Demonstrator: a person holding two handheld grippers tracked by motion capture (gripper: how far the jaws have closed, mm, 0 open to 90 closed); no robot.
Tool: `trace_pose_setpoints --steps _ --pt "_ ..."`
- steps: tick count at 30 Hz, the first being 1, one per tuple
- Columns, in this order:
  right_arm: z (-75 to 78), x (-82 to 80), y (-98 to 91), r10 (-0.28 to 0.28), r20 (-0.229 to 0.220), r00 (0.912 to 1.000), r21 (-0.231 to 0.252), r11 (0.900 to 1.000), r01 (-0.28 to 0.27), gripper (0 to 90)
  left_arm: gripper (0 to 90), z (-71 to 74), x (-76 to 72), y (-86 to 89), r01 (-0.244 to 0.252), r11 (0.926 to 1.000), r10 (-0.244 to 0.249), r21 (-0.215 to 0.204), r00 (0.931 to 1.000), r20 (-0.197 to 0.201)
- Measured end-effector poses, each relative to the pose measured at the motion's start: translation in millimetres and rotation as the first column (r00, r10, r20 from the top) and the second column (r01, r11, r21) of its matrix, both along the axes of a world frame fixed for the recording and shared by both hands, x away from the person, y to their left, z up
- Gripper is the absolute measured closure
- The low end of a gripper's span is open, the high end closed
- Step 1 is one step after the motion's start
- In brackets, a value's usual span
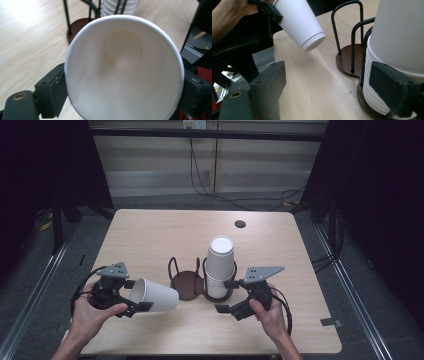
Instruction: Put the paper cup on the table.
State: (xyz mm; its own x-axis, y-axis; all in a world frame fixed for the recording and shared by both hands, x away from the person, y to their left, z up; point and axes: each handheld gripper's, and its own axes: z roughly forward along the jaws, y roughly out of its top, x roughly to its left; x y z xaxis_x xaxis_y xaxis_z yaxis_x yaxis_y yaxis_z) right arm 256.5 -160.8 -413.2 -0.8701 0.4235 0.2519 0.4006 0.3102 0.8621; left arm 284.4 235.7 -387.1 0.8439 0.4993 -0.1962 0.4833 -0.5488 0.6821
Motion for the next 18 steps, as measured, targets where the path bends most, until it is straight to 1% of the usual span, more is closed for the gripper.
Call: trace_pose_setpoints --steps 2,4,5,6,8,10,11,12,13,14,16,17,18 --pt "-0.4 -0.1 -0.1 -0.004 0.000 1.0000 -0.004 1.0000 0.004 14.3 12.7 0.4 1.9 1.3 0.001 0.9996 0.000 0.030 1.0000 -0.003" --pt "-0.7 -0.1 0.0 -0.001 -0.001 1.0000 -0.003 1.0000 0.001 14.3 12.6 1.5 3.2 2.2 0.002 0.9990 -0.001 0.044 1.0000 -0.006" --pt "-0.8 0.0 0.1 -0.002 -0.002 1.0000 -0.004 1.0000 0.002 14.3 12.5 2.4 4.0 2.7 -0.001 0.9986 0.001 0.054 1.0000 -0.001" --pt "-1.0 0.1 0.3 -0.002 -0.001 1.0000 -0.004 1.0000 0.002 14.3 12.5 3.4 4.8 3.7 -0.010 0.9982 0.010 0.060 0.9999 0.001" --pt "-1.2 0.0 0.6 0.000 -0.004 1.0000 -0.005 1.0000 0.000 14.3 12.4 5.3 9.1 7.5 -0.022 0.9971 0.023 0.073 0.9997 -0.007" --pt "-1.1 0.1 0.6 0.004 -0.006 1.0000 -0.007 1.0000 -0.004 14.3 12.4 5.7 13.8 11.9 -0.039 0.9966 0.040 0.073 0.9991 -0.016" --pt "-1.2 0.1 0.3 0.005 -0.007 1.0000 -0.005 1.0000 -0.005 14.3 12.4 6.3 16.3 14.3 -0.040 0.9957 0.043 0.084 0.9988 -0.026" --pt "-1.1 0.2 0.0 0.003 -0.006 1.0000 -0.006 1.0000 -0.003 14.3 12.4 6.7 18.5 16.3 -0.044 0.9941 0.046 0.099 0.9987 -0.023" --pt "-1.0 0.3 -0.2 0.001 -0.005 1.0000 -0.009 1.0000 -0.001 14.3 12.4 6.7 19.7 16.8 -0.057 0.9920 0.060 0.113 0.9979 -0.023" --pt "-1.1 0.5 -0.4 0.002 -0.005 1.0000 -0.007 1.0000 -0.002 14.3 12.4 8.4 21.9 18.6 -0.050 0.9890 0.052 0.139 0.9985 -0.016" --pt "-1.3 0.7 -0.5 0.002 -0.006 1.0000 -0.007 1.0000 -0.002 14.3 12.4 10.2 24.7 20.2 -0.068 0.9847 0.070 0.161 0.9975 -0.012" --pt "-1.6 0.8 -0.2 0.002 -0.007 1.0000 -0.007 1.0000 -0.002 14.3 12.4 11.5 26.7 21.4 -0.069 0.9819 0.071 0.176 0.9975 -0.002" --pt "-1.8 1.0 -0.1 0.003 -0.007 1.0000 -0.009 1.0000 -0.004 14.3 12.4 12.1 27.9 21.8 -0.080 0.9805 0.081 0.180 0.9967 0.001"
